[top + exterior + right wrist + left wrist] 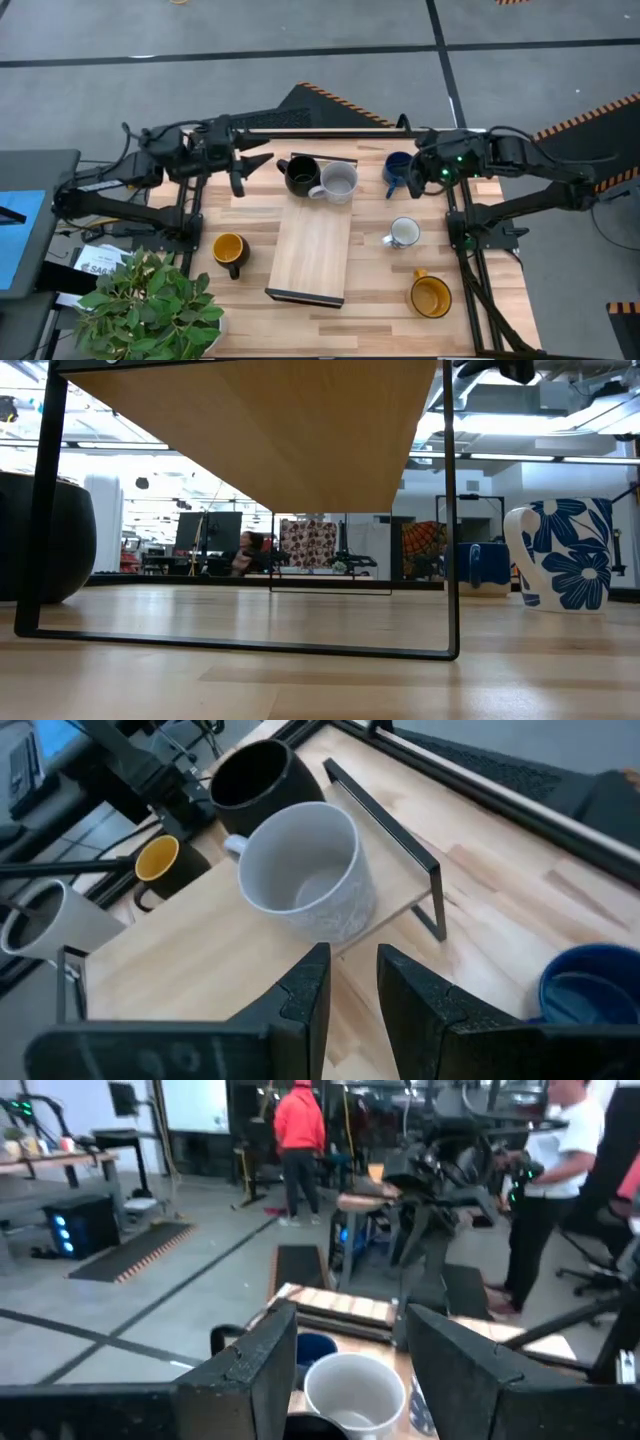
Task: Place coffee mugs
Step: Put the blue patterned mug on the shelf
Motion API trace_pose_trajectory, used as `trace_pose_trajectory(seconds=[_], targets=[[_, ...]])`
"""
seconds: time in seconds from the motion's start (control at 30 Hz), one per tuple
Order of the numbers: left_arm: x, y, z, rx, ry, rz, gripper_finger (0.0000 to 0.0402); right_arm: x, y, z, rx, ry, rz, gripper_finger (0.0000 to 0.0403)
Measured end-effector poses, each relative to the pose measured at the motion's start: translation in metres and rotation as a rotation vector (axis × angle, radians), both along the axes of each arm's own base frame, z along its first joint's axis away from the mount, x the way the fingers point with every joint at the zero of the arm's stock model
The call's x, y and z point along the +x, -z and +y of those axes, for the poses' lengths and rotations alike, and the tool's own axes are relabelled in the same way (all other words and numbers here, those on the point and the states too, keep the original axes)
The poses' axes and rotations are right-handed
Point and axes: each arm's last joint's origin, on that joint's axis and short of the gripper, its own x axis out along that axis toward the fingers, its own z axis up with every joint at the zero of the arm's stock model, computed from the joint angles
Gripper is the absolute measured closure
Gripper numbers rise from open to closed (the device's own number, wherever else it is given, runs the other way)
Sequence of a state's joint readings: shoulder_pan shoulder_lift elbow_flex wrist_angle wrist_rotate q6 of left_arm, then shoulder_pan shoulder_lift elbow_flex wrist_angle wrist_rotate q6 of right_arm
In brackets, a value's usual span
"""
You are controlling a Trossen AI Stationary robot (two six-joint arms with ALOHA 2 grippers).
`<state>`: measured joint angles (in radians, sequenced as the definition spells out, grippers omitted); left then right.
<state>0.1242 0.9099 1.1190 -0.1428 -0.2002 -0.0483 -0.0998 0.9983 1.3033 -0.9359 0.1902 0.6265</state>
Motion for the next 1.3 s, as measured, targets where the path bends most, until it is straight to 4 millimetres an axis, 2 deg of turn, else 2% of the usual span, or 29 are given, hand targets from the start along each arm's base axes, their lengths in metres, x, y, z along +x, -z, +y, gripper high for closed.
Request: trace_pose_trajectory(seconds=[0.23, 0.33, 0.4, 0.5, 0.63, 0.77, 0.93, 1.17, 1.3], targets=[[-0.010, -0.003, -0.001, 0.015, -0.023, -0.022, 0.0228, 0.006, 0.001, 0.000, 0.026, -0.004, -0.005, 0.0290], [-0.010, -0.002, -0.001, 0.018, -0.023, -0.015, 0.0228, 0.011, 0.009, 0.003, 0.169, -0.068, 0.049, 0.0290], [-0.009, -0.002, 0.000, 0.018, -0.023, -0.014, 0.0228, 0.012, 0.018, 0.007, 0.263, -0.116, 0.144, 0.0290], [-0.007, 0.001, 0.000, 0.014, -0.023, 0.012, 0.0228, 0.012, 0.038, 0.013, 0.343, -0.091, 0.381, 0.0290], [-0.007, 0.004, 0.000, 0.003, -0.022, 0.040, 0.0228, 0.009, 0.058, 0.022, 0.329, 0.041, 0.678, 0.0290], [-0.007, 0.004, 0.000, -0.005, -0.022, 0.043, 0.0228, 0.014, 0.081, 0.031, 0.316, 0.092, 0.793, 0.0282], [-0.007, 0.004, 0.000, -0.006, -0.022, 0.044, 0.0228, 0.010, 0.113, 0.038, 0.347, 0.165, 0.830, 0.0251], [-0.007, 0.004, 0.000, 0.013, -0.022, 0.051, 0.0228, -0.001, 0.136, 0.040, 0.416, 0.264, 0.735, 0.0193], [-0.007, 0.004, 0.000, 0.023, -0.024, 0.054, 0.0228, 0.002, 0.149, 0.040, 0.433, 0.277, 0.697, 0.0173]])
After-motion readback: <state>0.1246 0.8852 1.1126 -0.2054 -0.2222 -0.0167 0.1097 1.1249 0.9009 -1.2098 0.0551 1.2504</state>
